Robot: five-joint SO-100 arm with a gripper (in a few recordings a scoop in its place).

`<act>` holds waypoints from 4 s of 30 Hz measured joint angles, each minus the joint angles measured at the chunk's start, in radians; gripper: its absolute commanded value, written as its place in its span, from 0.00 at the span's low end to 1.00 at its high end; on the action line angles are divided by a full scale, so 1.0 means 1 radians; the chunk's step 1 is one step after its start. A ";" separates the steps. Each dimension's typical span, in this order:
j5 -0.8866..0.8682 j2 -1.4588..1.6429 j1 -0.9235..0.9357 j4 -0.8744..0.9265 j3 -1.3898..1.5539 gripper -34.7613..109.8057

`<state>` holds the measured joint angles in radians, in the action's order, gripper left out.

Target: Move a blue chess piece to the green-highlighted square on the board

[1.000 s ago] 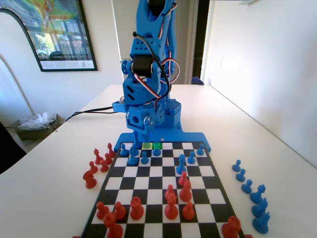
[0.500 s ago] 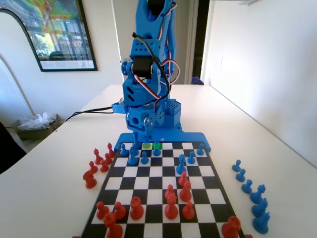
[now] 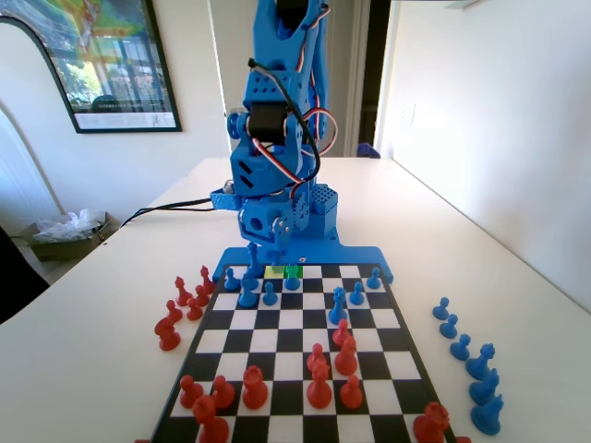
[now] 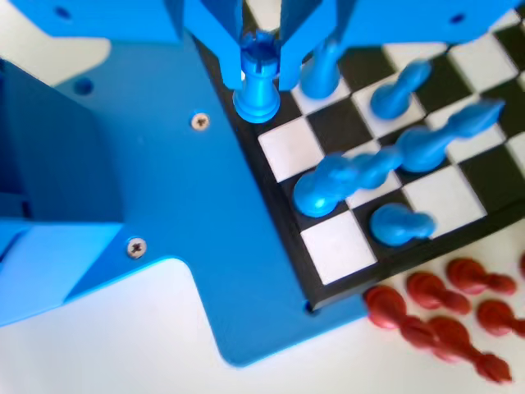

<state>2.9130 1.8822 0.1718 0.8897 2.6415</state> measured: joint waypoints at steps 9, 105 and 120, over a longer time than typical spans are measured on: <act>0.000 0.000 -0.035 -0.074 0.017 0.25; -1.178 0.945 -0.178 0.815 -0.506 0.25; -1.180 1.131 -0.175 0.701 -0.465 0.25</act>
<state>1.7334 3.0127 -0.0031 1.5907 2.1767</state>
